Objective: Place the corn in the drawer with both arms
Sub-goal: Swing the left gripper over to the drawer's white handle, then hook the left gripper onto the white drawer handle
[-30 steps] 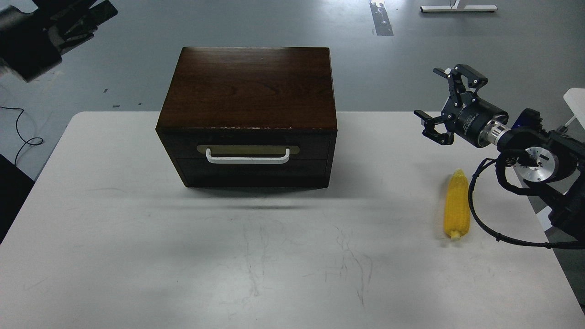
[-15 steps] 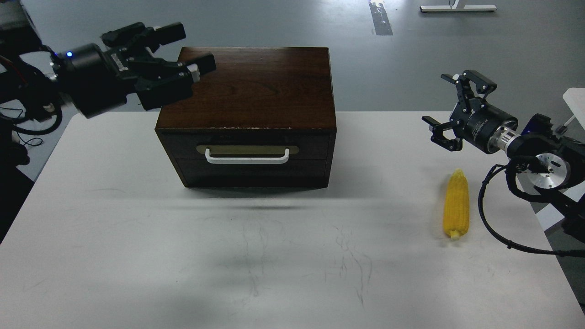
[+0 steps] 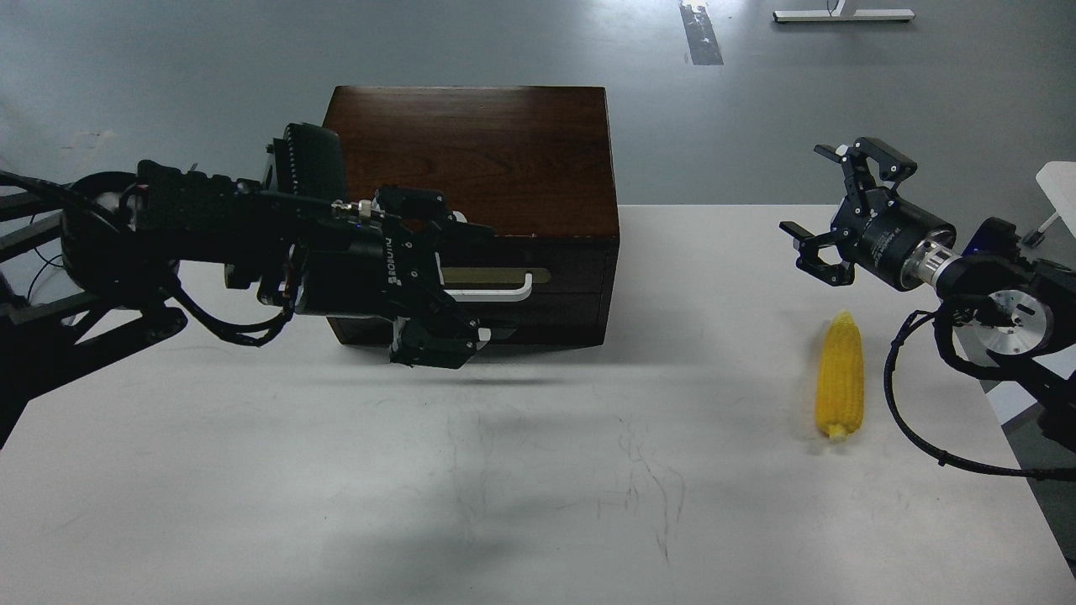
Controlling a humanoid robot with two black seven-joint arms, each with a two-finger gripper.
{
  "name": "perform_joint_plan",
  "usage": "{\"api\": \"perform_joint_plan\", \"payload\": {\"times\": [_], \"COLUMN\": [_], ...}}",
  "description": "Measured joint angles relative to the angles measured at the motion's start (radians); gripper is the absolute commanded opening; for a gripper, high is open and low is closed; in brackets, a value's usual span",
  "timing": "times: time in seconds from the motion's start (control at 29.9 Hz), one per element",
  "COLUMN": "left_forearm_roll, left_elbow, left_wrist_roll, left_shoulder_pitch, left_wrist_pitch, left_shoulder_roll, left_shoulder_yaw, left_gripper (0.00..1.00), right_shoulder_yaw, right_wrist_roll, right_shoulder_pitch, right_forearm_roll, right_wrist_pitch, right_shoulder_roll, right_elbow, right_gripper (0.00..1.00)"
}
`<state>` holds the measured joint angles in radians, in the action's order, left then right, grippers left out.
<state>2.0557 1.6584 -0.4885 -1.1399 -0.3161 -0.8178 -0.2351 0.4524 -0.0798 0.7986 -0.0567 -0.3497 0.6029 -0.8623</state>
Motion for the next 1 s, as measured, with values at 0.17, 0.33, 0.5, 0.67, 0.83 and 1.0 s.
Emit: {"api": "perform_joint_plan", "payload": {"times": [0.17,0.33,0.5,0.67,0.83,1.0], "left_forearm_roll": [0.000,0.001,0.001,0.001,0.000,-0.003], "left_elbow": [-0.048,-0.115,-0.132,-0.156,-0.203,-0.223], "left_wrist_roll": [0.000,0.000,0.000,0.000,0.000,0.000], "left_shoulder_pitch": [-0.109,-0.137,-0.133,-0.129,-0.125,-0.114], "left_wrist_pitch": [-0.091,-0.102,-0.103,-0.104,-0.104,-0.103], "left_shoulder_roll": [0.053,0.103,0.119,0.133,0.161,0.183], "left_shoulder_yaw": [0.124,0.147,0.148,0.160,0.161,0.162], "left_gripper": [0.98,0.98,0.98,0.98,0.98,0.98], "right_shoulder_yaw": [0.000,0.000,0.000,0.001,0.002,0.002], "right_wrist_roll": [0.000,0.000,0.000,0.000,0.000,0.000], "right_shoulder_pitch": [-0.001,-0.003,-0.005,-0.005,-0.004,-0.004], "right_forearm_roll": [0.001,0.001,0.001,0.000,0.000,0.000], "right_wrist_pitch": [0.000,0.000,0.000,0.000,0.000,0.000], "right_shoulder_roll": [0.000,0.001,0.007,0.008,0.008,0.008], "right_elbow": [0.000,0.000,0.002,0.002,0.002,0.004], "right_gripper": [1.00,1.00,1.00,1.00,1.00,1.00]}}
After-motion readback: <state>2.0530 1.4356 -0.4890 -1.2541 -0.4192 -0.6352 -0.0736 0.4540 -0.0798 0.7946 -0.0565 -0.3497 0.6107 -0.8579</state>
